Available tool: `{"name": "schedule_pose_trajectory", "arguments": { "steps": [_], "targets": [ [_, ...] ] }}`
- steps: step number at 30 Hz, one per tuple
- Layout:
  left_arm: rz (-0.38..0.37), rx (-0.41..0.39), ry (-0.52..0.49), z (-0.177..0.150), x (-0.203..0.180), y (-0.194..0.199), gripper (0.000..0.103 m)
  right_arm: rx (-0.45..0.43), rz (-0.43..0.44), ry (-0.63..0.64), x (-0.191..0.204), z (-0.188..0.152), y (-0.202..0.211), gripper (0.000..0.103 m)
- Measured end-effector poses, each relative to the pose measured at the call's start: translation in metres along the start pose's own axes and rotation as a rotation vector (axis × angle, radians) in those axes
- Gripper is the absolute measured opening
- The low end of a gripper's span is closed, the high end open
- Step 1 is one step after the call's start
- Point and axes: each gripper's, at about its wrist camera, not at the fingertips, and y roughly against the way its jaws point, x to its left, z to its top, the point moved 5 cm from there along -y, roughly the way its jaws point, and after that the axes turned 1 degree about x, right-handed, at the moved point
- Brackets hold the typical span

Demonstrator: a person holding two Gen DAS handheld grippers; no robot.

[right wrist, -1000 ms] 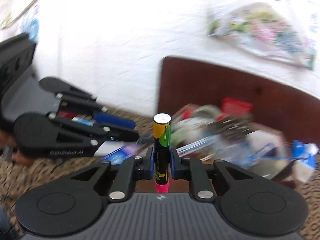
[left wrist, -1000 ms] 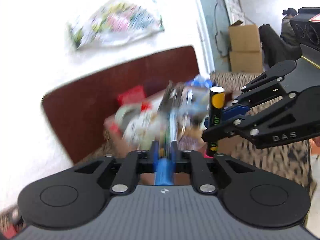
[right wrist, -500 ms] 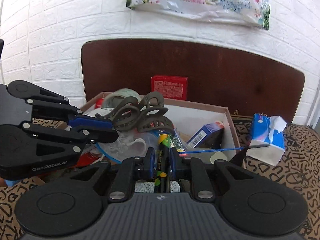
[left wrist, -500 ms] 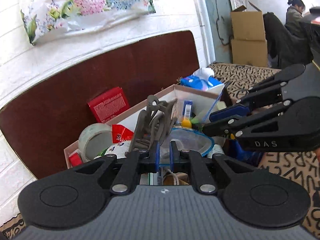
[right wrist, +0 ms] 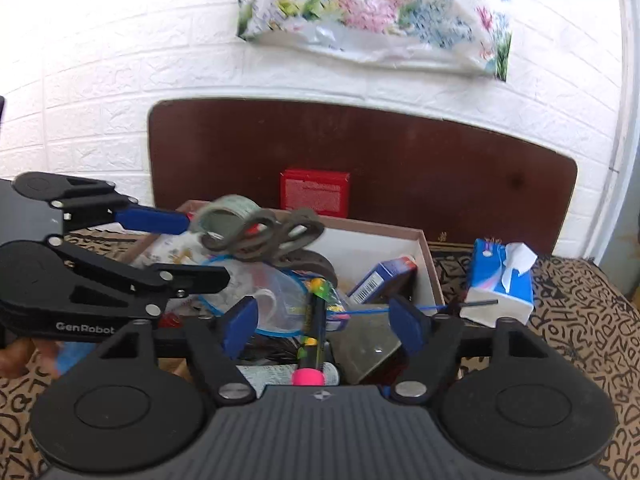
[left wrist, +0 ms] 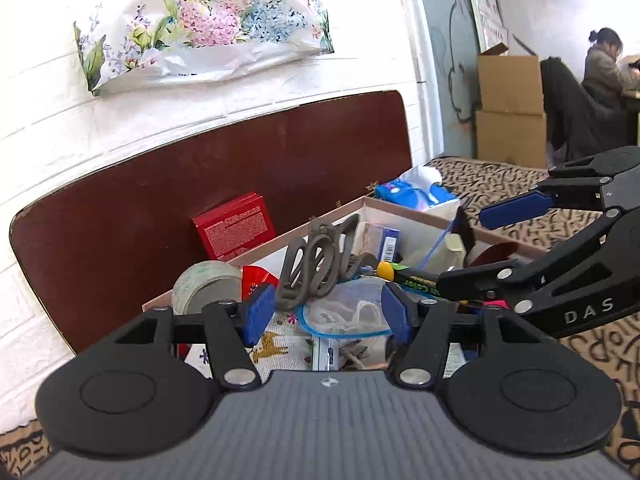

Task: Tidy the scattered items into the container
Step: 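Bring both grippers back over the table items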

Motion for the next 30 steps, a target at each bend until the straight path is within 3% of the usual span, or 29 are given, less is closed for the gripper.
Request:
{"name": "schedule_pose_trajectory", "arguments": {
  "steps": [3, 6, 8, 14, 18, 24, 27, 30],
  "targets": [
    [0.014, -0.042, 0.002, 0.003, 0.001, 0.017, 0.062, -0.026, -0.005, 0.019, 0.006, 0.004, 0.017, 0.08],
    [0.031, -0.085, 0.059, 0.0, 0.011, 0.042, 0.07, -0.058, 0.005, 0.039, 0.019, 0.008, 0.033, 0.089],
    [0.072, -0.097, 0.081, -0.01, 0.02, 0.061, 0.076, -0.079, 0.033, 0.048, 0.032, 0.009, 0.042, 0.093],
    [0.188, -0.104, 0.169, -0.067, 0.048, 0.128, 0.077, -0.123, 0.16, 0.072, 0.09, 0.003, 0.059, 0.094],
    [0.31, -0.056, 0.2, -0.113, 0.064, 0.167, 0.082, -0.129, 0.271, 0.12, 0.149, -0.004, 0.061, 0.095],
    [0.465, 0.076, 0.247, -0.182, 0.1, 0.215, 0.083, -0.087, 0.446, 0.208, 0.245, -0.023, 0.043, 0.101],
    [0.47, 0.165, 0.293, -0.206, 0.119, 0.215, 0.083, -0.034, 0.509, 0.246, 0.284, -0.036, 0.028, 0.102],
    [0.477, 0.199, 0.303, -0.216, 0.128, 0.207, 0.083, 0.004, 0.532, 0.267, 0.305, -0.043, 0.018, 0.102]
  ]
}}
